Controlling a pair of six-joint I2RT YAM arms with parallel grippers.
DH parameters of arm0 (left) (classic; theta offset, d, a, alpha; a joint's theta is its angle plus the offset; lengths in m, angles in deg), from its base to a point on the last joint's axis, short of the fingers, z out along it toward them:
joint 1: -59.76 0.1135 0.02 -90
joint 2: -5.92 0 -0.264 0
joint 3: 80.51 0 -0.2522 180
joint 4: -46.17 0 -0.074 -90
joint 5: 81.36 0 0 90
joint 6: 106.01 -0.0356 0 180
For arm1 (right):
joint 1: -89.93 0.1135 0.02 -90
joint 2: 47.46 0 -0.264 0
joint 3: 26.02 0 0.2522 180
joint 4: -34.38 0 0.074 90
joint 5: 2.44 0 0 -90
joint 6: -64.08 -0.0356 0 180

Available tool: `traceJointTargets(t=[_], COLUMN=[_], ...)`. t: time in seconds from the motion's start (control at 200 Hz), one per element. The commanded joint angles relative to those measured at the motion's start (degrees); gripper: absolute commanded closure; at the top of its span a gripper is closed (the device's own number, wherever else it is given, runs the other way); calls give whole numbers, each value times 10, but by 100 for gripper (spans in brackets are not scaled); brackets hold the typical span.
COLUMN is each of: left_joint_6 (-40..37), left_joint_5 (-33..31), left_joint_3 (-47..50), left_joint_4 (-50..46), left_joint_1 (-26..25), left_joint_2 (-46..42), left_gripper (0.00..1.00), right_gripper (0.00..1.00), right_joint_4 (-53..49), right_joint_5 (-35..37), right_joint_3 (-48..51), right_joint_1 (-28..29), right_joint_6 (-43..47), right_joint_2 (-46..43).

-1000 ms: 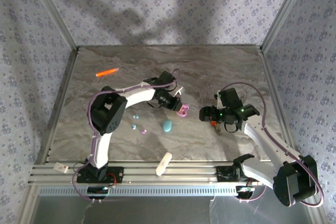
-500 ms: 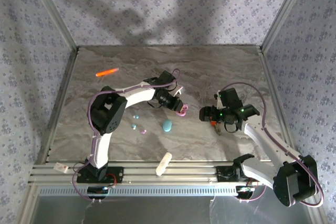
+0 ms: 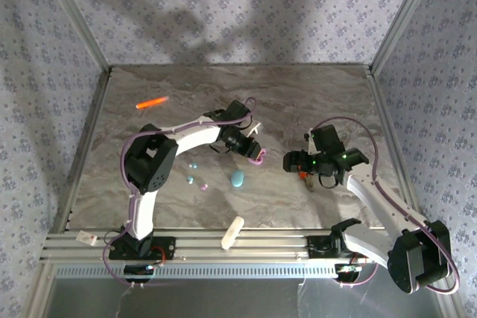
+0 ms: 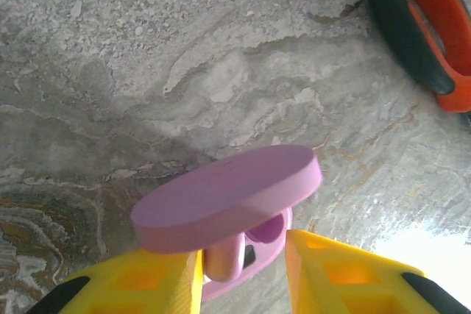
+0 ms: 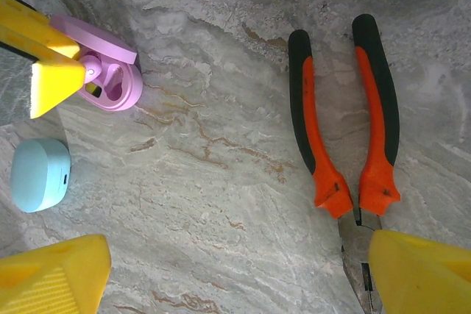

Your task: Insert the wireless bluetooth earbuds into the charging case

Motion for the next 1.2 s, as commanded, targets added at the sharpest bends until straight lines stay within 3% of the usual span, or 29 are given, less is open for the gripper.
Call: traceJointTargets(t=[0.0,0.49,0.725,0.949,1.194], left_joint_6=[7,42,92,111,111], left_joint_5=[-6,-49,-44,-32,-6], left_joint_3=[-3,74,146,137,93], left_joint_4=[-13,18,52,42,32], left_joint_1=[-3,16,71,93,81], left_joint_2=[-31,-114,-152,-100,-35], left_gripper=[65,60,69,77,80], right_gripper=[8,8,8,8,8], right_joint_4=[-8,3,28,47,49], right_joint_5=[-8,-18,-2,82,97], right_joint_3=[1,8,7,-14,-23], right_joint_1=[-3,-3,40,122,132], right_joint_6=[11,11,7,-10,-37], right_joint_2=[3,5,36,96,122])
